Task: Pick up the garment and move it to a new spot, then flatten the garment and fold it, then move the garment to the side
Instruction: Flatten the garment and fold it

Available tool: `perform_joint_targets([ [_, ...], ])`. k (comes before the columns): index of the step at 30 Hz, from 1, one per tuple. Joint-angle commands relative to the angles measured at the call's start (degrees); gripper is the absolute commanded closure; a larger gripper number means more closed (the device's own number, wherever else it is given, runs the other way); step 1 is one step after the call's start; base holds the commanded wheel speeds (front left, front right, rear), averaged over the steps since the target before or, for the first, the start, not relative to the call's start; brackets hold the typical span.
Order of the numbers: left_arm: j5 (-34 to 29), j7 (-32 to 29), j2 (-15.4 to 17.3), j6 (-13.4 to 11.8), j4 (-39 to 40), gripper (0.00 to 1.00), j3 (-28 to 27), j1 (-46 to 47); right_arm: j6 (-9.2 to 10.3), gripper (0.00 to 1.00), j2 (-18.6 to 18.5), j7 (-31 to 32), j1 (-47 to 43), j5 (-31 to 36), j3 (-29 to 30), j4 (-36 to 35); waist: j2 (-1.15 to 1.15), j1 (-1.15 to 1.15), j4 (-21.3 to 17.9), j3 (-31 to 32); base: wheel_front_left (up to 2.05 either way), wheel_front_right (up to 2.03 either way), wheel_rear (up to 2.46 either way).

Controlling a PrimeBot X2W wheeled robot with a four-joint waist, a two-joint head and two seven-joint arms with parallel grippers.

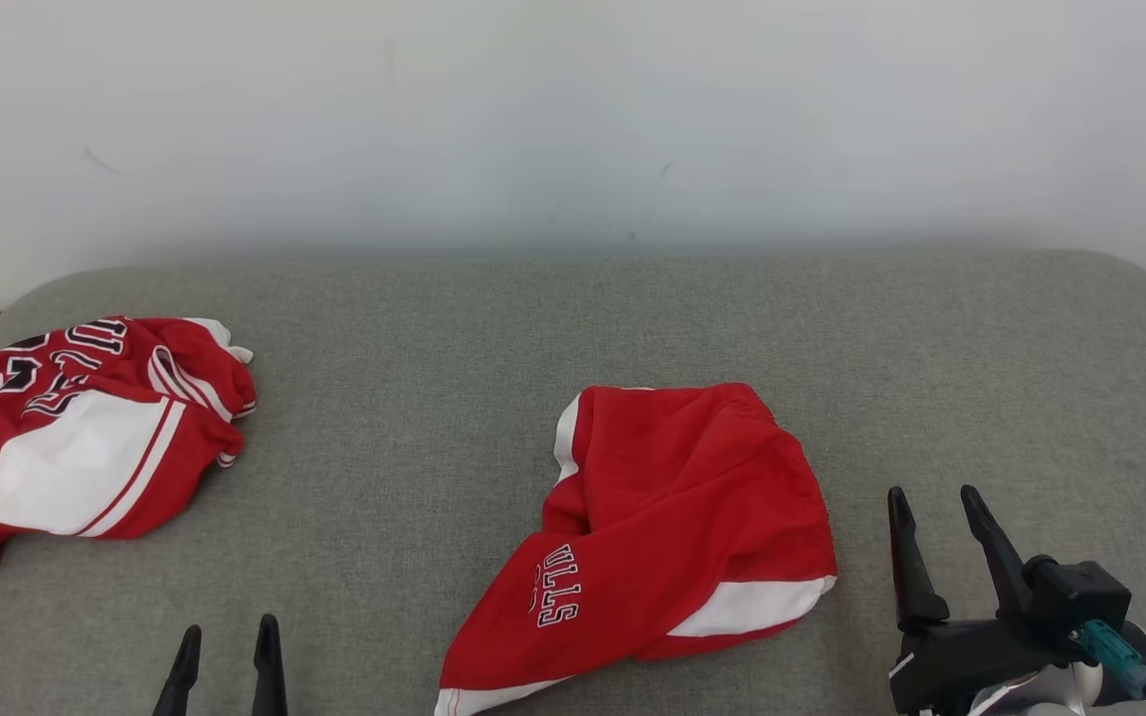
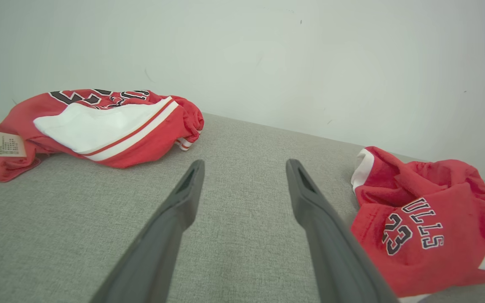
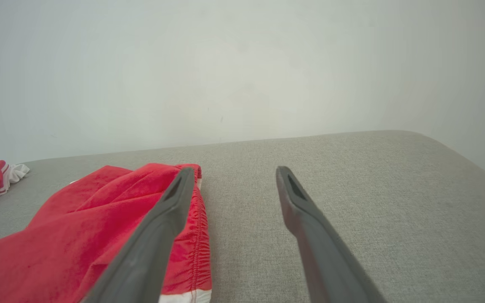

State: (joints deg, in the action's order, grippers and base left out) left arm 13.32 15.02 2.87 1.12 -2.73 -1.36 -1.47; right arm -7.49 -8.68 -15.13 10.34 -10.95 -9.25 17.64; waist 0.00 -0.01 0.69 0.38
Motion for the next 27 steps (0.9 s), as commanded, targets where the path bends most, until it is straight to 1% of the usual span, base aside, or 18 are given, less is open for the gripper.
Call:
perform_joint_targets([
  [1, -0.8, 0.2, 0.0, -0.1, 0.4, 0.00, -0.7, -1.0, -0.01, 0.00, 0.6, 0.0, -1.5, 0.6, 0.4, -1.9, 0.00, 0.01, -0.4, 0.1, 0.00, 0.00, 0.00],
  [4, -1.7, 0.2, 0.0, -0.2, 1.0, 0.00, -1.1, -1.3, 0.00, 0.00, 1.2, 0.0, -3.6, 0.1, 0.4, -4.4, 0.00, 0.01, -0.8, 0.2, 0.00, 0.00, 0.00],
  [11, -4.7, 0.2, 0.1, -0.4, 0.0, 0.00, -1.7, -1.0, 0.00, 0.00, 0.6, 0.0, -5.5, -0.2, -0.2, -6.5, 0.00, 0.01, -1.2, 0.4, 0.00, 0.00, 0.00],
  [19, -7.2, 0.2, 0.2, -0.6, 0.0, 0.00, -2.6, -1.4, 0.00, 0.00, 0.9, 0.0, -5.8, 0.9, -2.3, -7.7, 0.00, 0.01, -1.9, 0.8, 0.00, 0.00, 0.00],
  [27, -8.3, 0.2, 0.1, -1.2, -0.4, 0.00, -2.6, -1.5, -0.01, 0.00, 1.2, 0.0, -5.5, 1.3, -2.6, -7.7, 0.00, 0.01, -1.8, 0.7, 0.00, 0.00, 0.00],
])
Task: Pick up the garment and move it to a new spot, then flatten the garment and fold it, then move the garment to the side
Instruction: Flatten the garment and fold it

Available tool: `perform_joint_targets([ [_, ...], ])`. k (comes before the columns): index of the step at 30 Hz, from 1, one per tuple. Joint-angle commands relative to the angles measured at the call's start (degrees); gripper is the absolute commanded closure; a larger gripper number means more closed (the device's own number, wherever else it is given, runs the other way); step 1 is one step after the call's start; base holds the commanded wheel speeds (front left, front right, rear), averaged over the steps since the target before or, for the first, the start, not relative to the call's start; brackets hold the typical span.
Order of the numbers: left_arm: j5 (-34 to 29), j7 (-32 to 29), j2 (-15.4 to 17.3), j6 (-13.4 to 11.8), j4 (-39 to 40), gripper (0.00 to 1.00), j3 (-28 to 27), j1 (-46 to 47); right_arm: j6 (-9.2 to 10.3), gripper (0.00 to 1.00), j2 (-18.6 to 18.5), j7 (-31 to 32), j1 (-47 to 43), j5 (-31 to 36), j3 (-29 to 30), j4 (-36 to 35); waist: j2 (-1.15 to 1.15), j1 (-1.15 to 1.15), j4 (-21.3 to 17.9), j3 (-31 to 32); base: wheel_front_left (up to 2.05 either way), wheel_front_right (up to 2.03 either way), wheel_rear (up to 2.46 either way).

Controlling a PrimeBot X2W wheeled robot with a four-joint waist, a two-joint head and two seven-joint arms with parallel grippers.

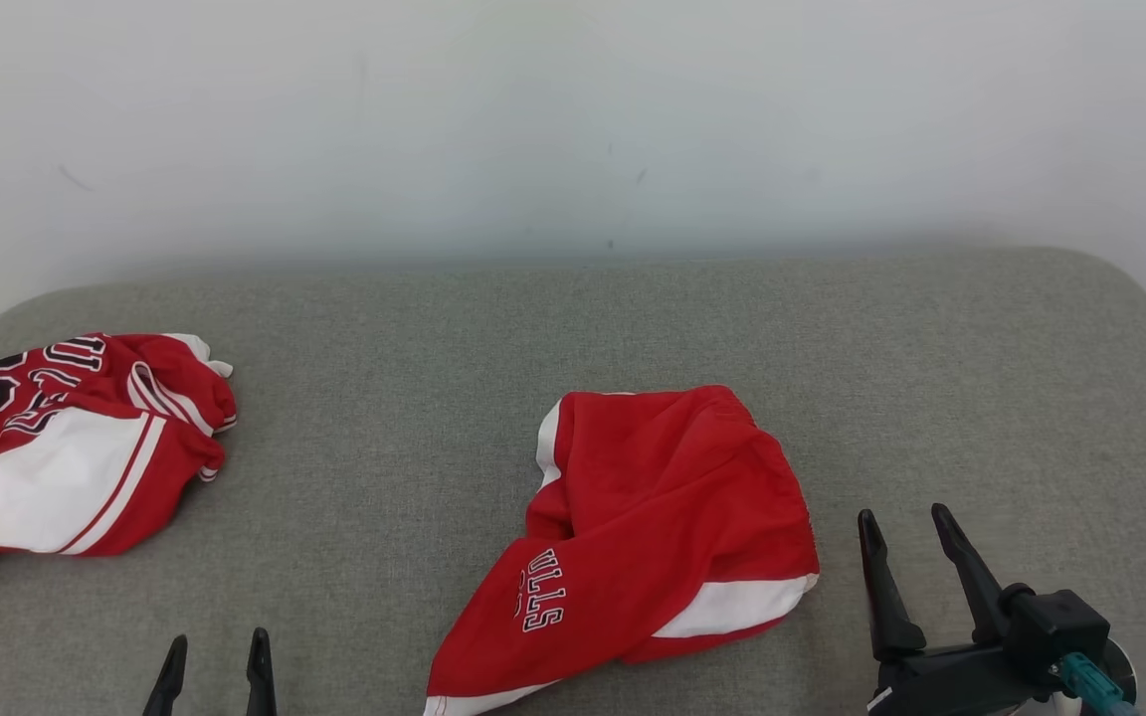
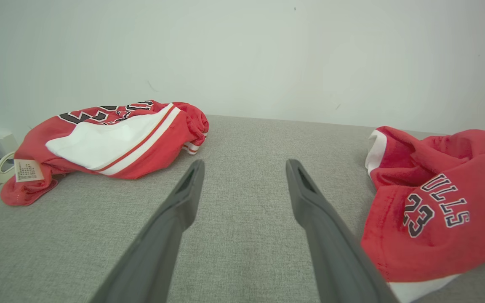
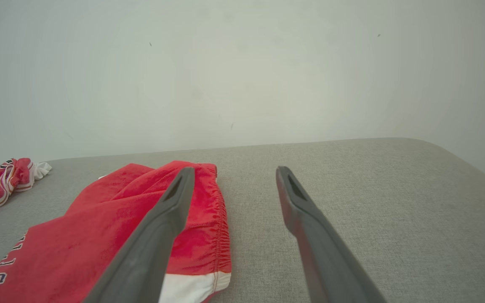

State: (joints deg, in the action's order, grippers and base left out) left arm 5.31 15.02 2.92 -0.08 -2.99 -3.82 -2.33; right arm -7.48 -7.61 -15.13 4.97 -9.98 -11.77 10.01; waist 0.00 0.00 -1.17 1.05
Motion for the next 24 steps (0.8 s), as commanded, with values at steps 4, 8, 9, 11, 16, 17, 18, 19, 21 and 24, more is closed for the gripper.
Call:
perform_joint_targets([
  [4, -0.7, 0.2, 0.1, 0.0, -0.7, 0.00, 0.1, -0.6, -0.02, 0.00, 0.3, 0.0, 0.0, 0.0, -0.6, 0.2, 0.00, 0.00, 0.1, -0.1, 0.00, 0.00, 0.00],
  [8, -0.9, 0.2, 0.1, -0.3, -1.0, 0.00, 0.1, -0.5, -0.02, 0.00, 0.4, 0.0, 0.3, -0.2, -0.8, 0.6, 0.00, 0.00, 0.2, -0.1, 0.00, 0.00, 0.00],
  [9, -1.0, 0.2, 0.1, -0.3, -1.1, 0.00, 0.1, -0.5, -0.02, 0.00, 0.5, 0.0, 0.3, -0.2, -0.8, 0.6, 0.00, 0.00, 0.2, -0.1, 0.00, 0.00, 0.00],
  [11, -1.5, 0.2, 0.3, -0.4, -1.5, 0.00, 0.4, -0.6, -0.02, 0.00, 0.5, 0.0, 0.3, -0.1, -0.9, 0.8, 0.00, 0.00, 0.3, -0.1, 0.00, 0.00, 0.00],
  [16, -1.8, 0.2, 0.6, -0.3, -2.2, 0.00, 0.6, -0.2, -0.02, 0.00, 0.6, 0.0, 0.5, -0.5, -1.0, 1.4, 0.00, 0.00, 0.4, -0.3, 0.00, 0.00, 0.00],
  [17, -1.7, 0.2, 0.7, -0.3, -2.3, 0.00, 0.6, -0.1, -0.02, 0.00, 0.6, 0.1, 0.6, -0.4, -1.0, 1.4, 0.00, 0.00, 0.3, -0.3, 0.00, 0.00, 0.00],
  [18, -1.7, 0.2, 0.8, -0.2, -2.4, 0.00, 0.5, 0.0, -0.02, 0.00, 0.7, 0.1, 0.6, -0.4, -1.0, 1.5, 0.00, 0.00, 0.3, -0.3, 0.00, 0.00, 0.00],
  [19, -1.7, 0.2, 0.8, -0.2, -2.5, 0.00, 0.5, 0.0, -0.02, 0.00, 0.7, 0.1, 0.7, -0.4, -0.9, 1.5, 0.00, 0.00, 0.3, -0.3, 0.00, 0.00, 0.00],
  [21, -1.6, 0.2, 0.8, -0.3, -2.5, 0.00, 0.4, 0.1, -0.02, 0.00, 0.7, 0.1, 0.7, -0.4, -0.9, 1.6, 0.00, 0.00, 0.2, -0.4, 0.00, 0.00, 0.00],
  [24, -1.4, 0.2, 0.9, -0.3, -2.4, 0.00, 0.3, 0.1, -0.02, 0.00, 0.8, 0.2, 0.7, -0.4, -0.9, 1.8, 0.00, 0.00, 0.1, -0.5, 0.00, 0.00, 0.00],
])
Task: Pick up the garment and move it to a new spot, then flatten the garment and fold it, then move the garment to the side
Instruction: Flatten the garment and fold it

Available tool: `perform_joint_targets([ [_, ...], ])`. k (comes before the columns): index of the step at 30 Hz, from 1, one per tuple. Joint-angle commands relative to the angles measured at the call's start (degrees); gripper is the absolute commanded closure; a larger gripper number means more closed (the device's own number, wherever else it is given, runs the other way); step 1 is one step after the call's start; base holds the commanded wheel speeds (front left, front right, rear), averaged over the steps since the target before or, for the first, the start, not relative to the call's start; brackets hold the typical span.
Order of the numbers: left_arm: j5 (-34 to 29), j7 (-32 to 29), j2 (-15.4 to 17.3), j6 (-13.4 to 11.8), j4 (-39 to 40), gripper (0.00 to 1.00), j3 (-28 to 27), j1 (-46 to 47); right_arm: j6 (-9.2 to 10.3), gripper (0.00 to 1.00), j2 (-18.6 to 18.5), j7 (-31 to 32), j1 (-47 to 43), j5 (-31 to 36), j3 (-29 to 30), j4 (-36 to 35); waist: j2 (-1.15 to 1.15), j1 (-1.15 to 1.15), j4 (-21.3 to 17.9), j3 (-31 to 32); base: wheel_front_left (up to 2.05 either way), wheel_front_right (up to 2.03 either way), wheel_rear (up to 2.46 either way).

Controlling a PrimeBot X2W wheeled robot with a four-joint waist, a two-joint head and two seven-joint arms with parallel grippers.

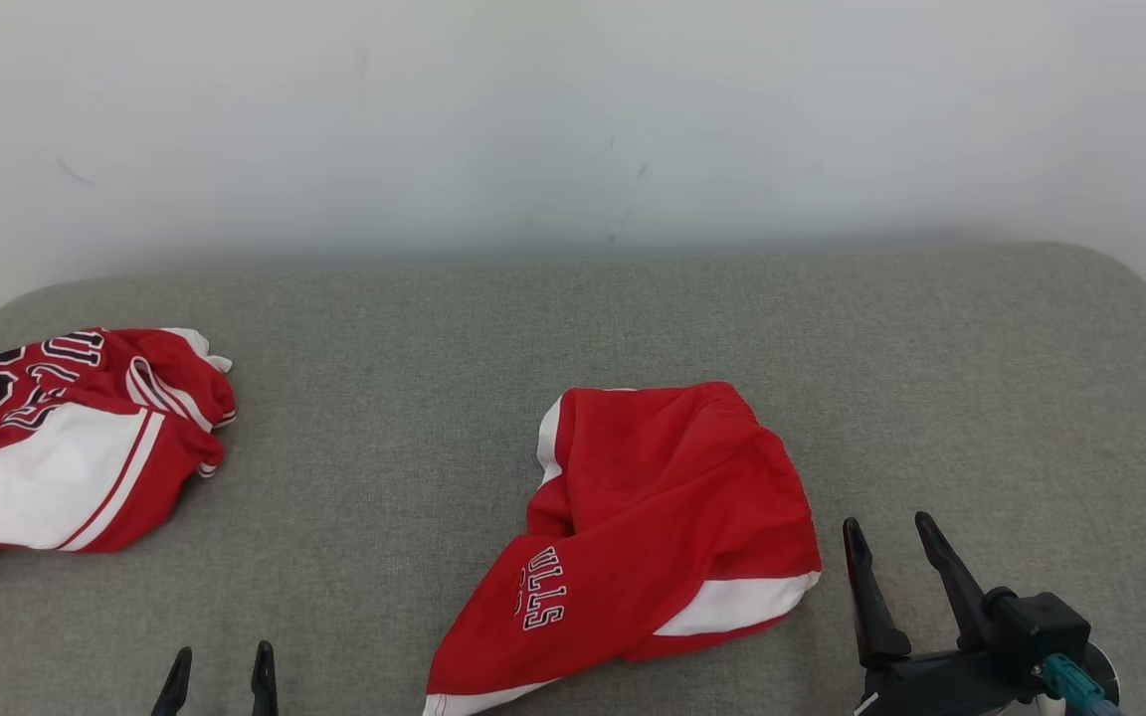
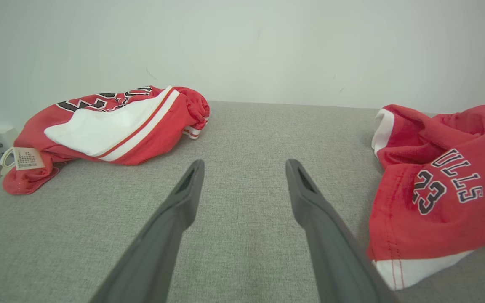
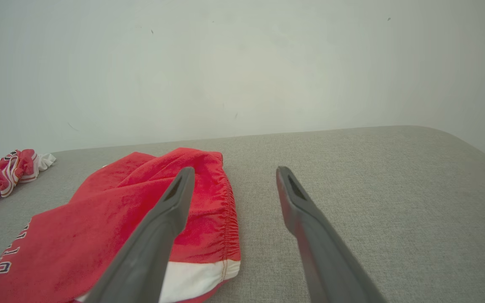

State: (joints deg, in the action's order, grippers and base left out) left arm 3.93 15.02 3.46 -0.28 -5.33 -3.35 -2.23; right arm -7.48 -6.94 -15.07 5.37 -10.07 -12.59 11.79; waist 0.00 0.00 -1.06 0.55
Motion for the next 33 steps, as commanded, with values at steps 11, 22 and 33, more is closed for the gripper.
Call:
perform_joint_targets([
  [11, 0.3, 0.2, 0.4, 0.0, 0.2, 0.00, -0.2, -0.1, -0.02, 0.00, -0.2, 0.1, 0.5, -0.6, -0.1, 0.6, 0.00, 0.00, -0.2, -0.3, 0.00, 0.00, 0.00],
  [22, 0.4, 0.2, 0.3, 0.0, 0.0, 0.00, 0.2, 0.1, -0.02, 0.00, -0.5, 0.1, 0.7, -0.8, -0.2, 0.9, 0.00, 0.00, 0.1, 0.0, 0.00, 0.00, 0.00],
  [33, 0.8, 0.2, 0.2, 0.1, 0.1, 0.00, 0.1, 0.0, -0.02, 0.00, -0.6, 0.1, 0.8, -0.7, -0.5, 1.0, 0.00, 0.00, 0.0, 0.0, 0.00, 0.00, 0.00],
])
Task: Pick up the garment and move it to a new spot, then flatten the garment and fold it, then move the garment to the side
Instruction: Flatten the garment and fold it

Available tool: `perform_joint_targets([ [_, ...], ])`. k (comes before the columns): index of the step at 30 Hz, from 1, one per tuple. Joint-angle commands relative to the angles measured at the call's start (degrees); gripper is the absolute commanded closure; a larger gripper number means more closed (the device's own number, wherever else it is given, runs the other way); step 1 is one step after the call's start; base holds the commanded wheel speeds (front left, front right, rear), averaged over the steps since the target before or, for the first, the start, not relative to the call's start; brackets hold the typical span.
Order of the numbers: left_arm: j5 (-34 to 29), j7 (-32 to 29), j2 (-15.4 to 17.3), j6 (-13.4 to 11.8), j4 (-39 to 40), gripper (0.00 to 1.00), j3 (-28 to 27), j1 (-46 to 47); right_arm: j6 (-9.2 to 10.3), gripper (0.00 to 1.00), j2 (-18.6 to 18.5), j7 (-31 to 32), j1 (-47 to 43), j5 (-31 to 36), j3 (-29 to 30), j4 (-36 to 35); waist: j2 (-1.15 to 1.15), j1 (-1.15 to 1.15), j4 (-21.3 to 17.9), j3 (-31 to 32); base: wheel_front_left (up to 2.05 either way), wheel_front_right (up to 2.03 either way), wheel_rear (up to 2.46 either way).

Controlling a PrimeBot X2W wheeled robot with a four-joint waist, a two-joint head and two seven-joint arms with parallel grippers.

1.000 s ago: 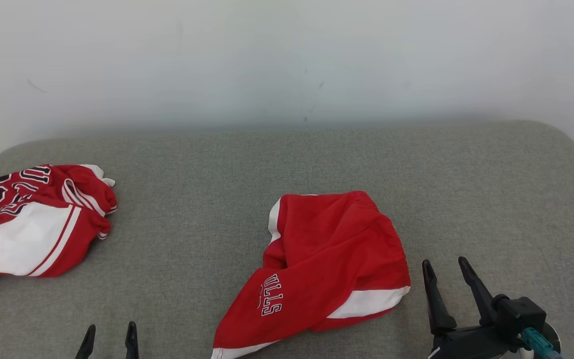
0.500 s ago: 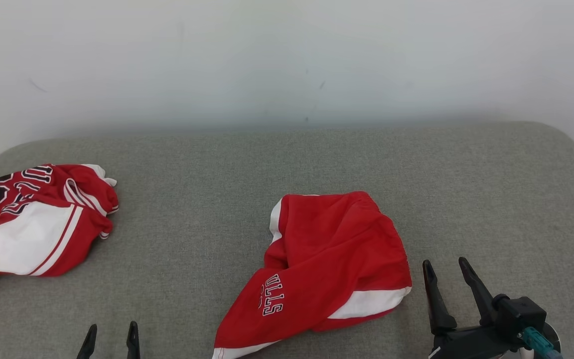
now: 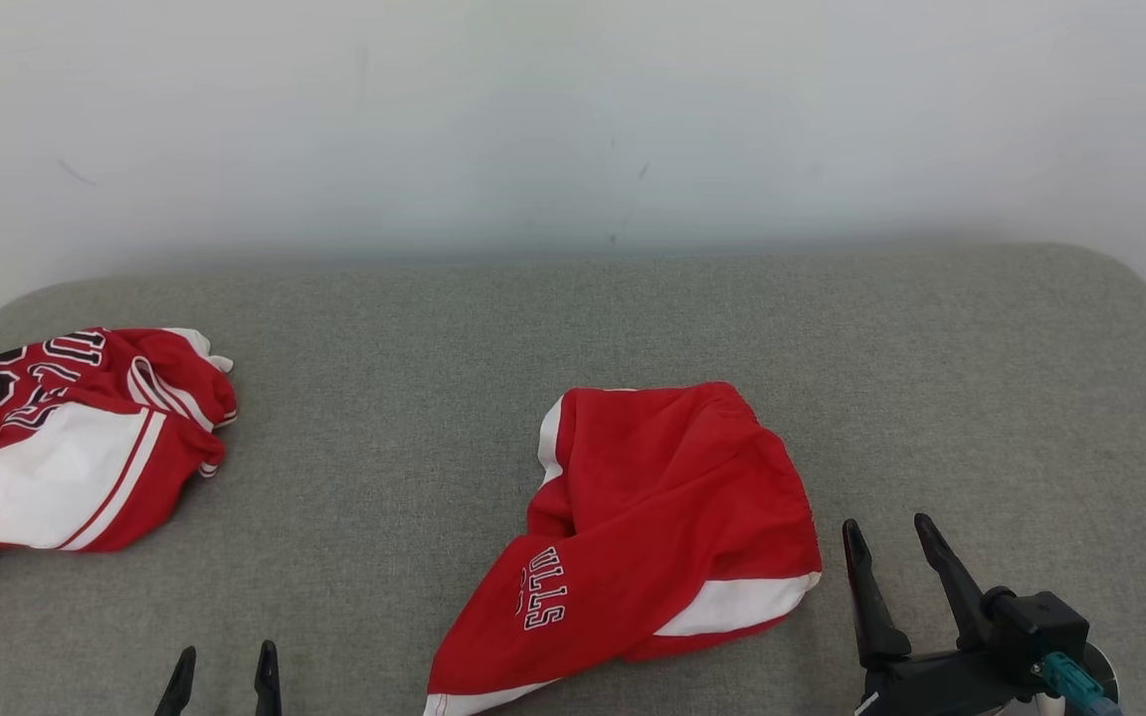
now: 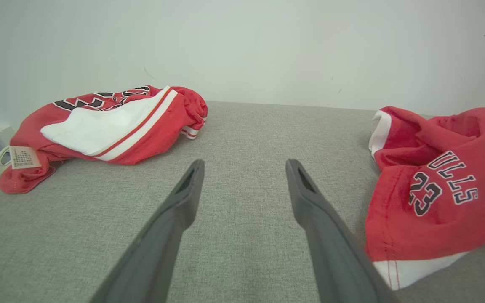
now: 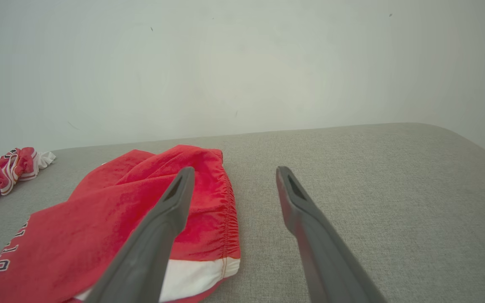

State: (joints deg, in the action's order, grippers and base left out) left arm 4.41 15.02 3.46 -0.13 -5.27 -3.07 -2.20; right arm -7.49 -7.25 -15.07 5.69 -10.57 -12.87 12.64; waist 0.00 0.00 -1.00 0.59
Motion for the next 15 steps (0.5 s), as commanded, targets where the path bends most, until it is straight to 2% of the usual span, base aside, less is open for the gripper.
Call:
perform_joint_targets([
  [1, 0.3, 0.2, 0.2, 0.0, 0.0, 0.00, -0.1, 0.0, 0.00, 0.00, -0.2, 0.1, 0.4, -0.2, -0.2, 0.1, 0.00, 0.00, 0.0, 0.0, 0.00, 0.00, 0.00],
  [7, 1.1, 0.2, -0.1, 0.7, -0.4, 0.00, 1.4, -0.2, -0.01, 0.00, 0.0, 0.2, 0.1, -0.4, 0.0, 0.4, 0.00, 0.00, 0.0, -0.1, 0.00, 0.00, 0.00],
  [15, 3.3, 0.2, -0.3, 4.6, -5.4, 0.00, 7.3, 0.7, 0.00, 0.00, -0.8, 1.5, 0.8, -2.8, -2.4, 4.2, 0.00, 0.00, 0.0, -0.8, 0.00, 0.00, 0.00],
])
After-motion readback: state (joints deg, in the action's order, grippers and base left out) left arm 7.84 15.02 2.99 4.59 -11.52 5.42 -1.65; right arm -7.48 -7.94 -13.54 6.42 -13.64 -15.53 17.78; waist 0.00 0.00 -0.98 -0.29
